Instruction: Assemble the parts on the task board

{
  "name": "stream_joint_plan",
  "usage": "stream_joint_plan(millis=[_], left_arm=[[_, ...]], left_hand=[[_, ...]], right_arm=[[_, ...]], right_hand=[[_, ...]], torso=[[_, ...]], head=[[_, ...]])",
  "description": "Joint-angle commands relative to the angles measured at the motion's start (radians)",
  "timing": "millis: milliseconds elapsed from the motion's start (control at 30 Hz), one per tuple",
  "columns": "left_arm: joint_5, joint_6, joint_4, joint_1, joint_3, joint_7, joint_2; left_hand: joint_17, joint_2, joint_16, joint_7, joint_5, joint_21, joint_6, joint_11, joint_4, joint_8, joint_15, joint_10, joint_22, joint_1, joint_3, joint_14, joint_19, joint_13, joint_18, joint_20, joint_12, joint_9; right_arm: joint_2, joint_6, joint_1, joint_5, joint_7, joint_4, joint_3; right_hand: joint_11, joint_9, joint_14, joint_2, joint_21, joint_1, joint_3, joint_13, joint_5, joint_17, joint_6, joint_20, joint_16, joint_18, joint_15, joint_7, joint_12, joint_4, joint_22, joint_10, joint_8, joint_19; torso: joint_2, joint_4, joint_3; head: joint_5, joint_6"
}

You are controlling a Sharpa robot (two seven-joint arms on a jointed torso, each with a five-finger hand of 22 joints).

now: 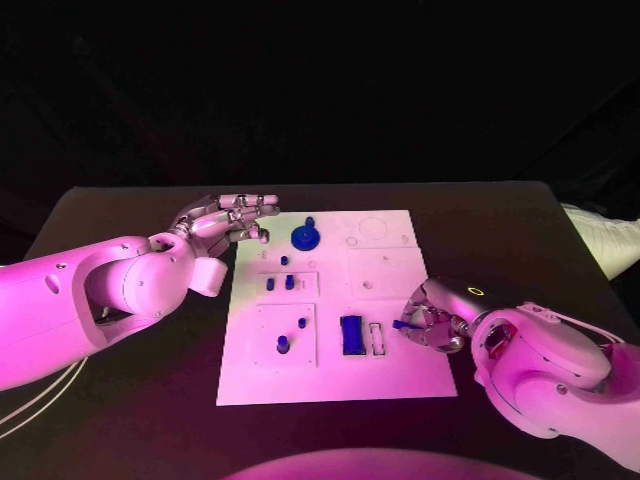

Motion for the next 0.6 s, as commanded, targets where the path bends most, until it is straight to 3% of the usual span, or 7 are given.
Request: stream_joint_plan(millis=[33, 300, 600], left_arm=[[0.003, 0.016, 0.004, 0.000, 0.001, 0.006, 0.002], [0.003, 0.014, 0.007, 0.000, 0.001, 0.007, 0.001], [0.003, 0.015, 0.008, 0.000, 0.001, 0.007, 0.001]], left_hand=[[-0.001, 0.004, 0.006, 0.001, 0.006, -0.005, 0.000, -0.002, 0.001, 0.004, -0.004, -0.009, -0.001, -0.002, -0.006, -0.001, -0.004, -0.001, 0.012, -0.003, 0.006, -0.001], [-0.001, 0.004, 0.006, 0.001, 0.006, -0.005, 0.000, -0.002, 0.001, 0.004, -0.004, -0.009, -0.001, -0.002, -0.006, -0.001, -0.004, -0.001, 0.012, -0.003, 0.006, -0.001], [-0.001, 0.004, 0.006, 0.001, 0.006, -0.005, 0.000, -0.002, 0.001, 0.004, -0.004, -0.009, -0.001, -0.002, -0.006, -0.001, -0.004, -0.001, 0.012, -0.003, 0.006, -0.001]], right_arm=[[0.000, -0.029, 0.004, 0.119, -0.039, 0.013, -0.001], [0.012, -0.037, 0.008, 0.193, -0.045, 0.018, 0.000], [0.048, -0.020, 0.006, 0.219, -0.057, -0.014, -0.001]], right_hand=[[-0.013, 0.000, 0.074, 0.002, 0.005, -0.013, 0.007, 0.001, 0.004, 0.067, 0.004, -0.006, 0.002, -0.019, -0.001, 0.000, -0.005, 0.002, 0.205, 0.019, 0.000, 0.054], [-0.013, 0.006, 0.074, -0.022, 0.005, -0.048, 0.026, 0.003, 0.057, 0.067, 0.007, -0.007, 0.002, -0.019, -0.001, -0.001, -0.006, 0.016, 0.205, 0.022, -0.001, 0.055], [-0.014, 0.012, 0.075, -0.028, 0.006, -0.083, 0.019, 0.008, 0.073, 0.070, 0.013, -0.007, 0.004, -0.019, -0.001, -0.002, 0.000, 0.032, 0.207, 0.027, 0.002, 0.057]], torso=[[0.000, 0.0005, -0.0001], [-0.001, 0.0003, -0.0006], [0.000, 0.0006, -0.0001]], head=[[0.000, -0.002], [0.003, -0.005], [0.005, -0.006]])
